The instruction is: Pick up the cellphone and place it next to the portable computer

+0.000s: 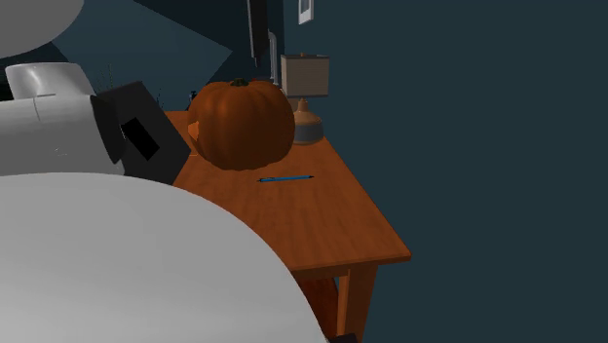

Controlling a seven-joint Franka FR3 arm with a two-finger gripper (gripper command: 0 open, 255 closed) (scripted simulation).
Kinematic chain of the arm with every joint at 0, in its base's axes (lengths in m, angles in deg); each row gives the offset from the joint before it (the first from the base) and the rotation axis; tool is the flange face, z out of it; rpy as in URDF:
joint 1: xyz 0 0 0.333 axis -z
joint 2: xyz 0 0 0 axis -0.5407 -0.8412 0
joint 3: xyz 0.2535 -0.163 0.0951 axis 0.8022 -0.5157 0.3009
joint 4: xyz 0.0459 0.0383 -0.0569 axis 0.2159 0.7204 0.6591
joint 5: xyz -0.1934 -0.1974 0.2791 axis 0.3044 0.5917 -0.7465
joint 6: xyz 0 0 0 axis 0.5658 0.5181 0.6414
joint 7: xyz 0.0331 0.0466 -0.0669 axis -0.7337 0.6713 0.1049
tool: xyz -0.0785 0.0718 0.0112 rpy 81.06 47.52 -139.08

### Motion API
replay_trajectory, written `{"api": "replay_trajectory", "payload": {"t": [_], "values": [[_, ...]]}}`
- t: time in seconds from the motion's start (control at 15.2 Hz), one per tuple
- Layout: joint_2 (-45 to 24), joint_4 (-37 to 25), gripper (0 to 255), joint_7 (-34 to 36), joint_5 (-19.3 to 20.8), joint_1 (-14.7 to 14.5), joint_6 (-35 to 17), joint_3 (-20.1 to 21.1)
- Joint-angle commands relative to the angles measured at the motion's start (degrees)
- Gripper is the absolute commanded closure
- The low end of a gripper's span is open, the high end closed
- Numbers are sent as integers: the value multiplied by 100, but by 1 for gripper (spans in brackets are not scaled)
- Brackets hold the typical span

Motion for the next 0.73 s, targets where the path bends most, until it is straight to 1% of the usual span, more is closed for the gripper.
{"api": "replay_trajectory", "payload": {"t": [0.0,0.46,0.53,0.66], "values": [[-64,69,255,8,-4,-4,-27,4],[-65,68,255,8,-4,-2,-28,5],[-46,76,0,4,-4,-1,-16,3],[-30,75,0,-6,-2,3,1,-3]]}}
